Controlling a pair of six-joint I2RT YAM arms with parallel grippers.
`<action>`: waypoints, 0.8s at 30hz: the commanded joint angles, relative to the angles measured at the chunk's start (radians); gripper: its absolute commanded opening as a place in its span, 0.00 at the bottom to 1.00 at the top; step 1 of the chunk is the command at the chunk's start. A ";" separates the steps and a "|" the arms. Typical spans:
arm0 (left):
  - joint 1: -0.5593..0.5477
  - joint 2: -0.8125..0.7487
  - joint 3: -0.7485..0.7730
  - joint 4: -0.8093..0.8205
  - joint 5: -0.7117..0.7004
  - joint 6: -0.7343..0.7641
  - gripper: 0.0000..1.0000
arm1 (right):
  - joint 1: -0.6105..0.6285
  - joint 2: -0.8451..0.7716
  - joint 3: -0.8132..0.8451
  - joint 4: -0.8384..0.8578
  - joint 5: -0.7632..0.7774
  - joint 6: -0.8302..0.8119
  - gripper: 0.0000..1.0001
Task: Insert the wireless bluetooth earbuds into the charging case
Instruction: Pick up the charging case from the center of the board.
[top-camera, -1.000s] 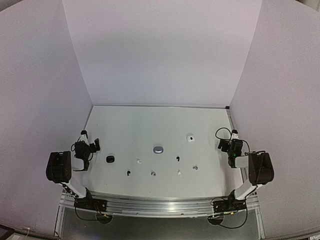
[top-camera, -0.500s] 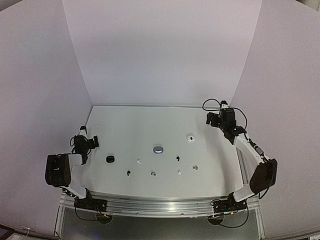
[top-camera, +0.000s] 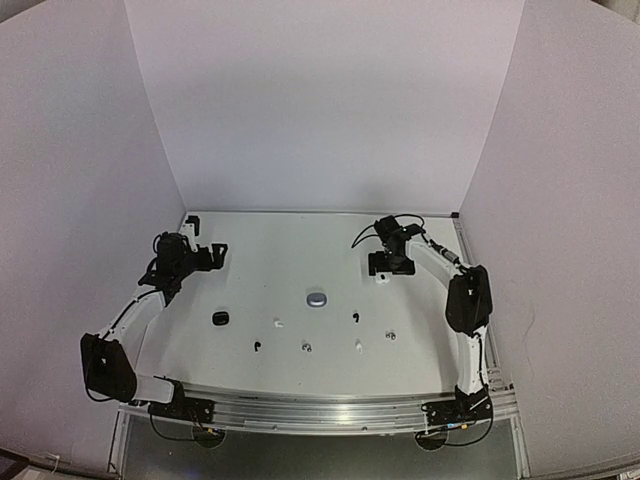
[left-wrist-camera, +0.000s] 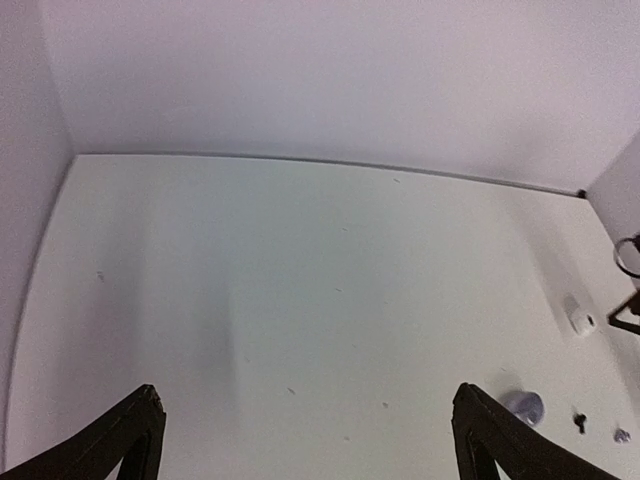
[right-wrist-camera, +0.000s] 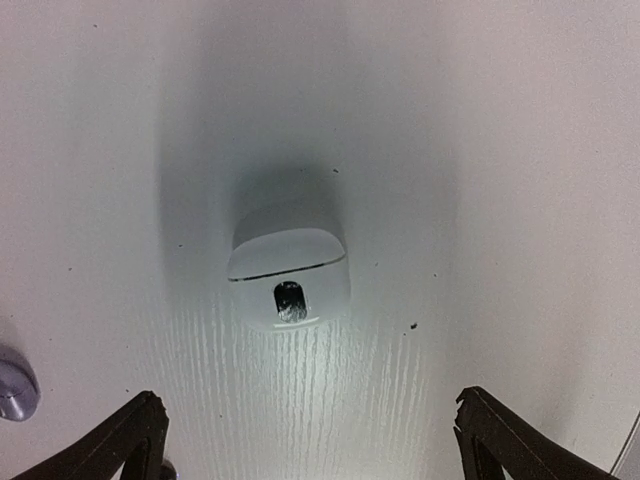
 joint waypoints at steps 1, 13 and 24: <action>-0.027 -0.022 0.015 -0.054 0.087 -0.075 1.00 | 0.003 0.132 0.144 -0.162 -0.004 -0.043 0.98; -0.028 -0.008 0.021 -0.024 0.052 -0.048 0.98 | 0.003 0.347 0.325 -0.166 -0.047 -0.137 0.76; -0.029 -0.012 0.019 -0.015 0.043 -0.033 0.97 | 0.001 0.365 0.332 -0.161 -0.053 -0.115 0.45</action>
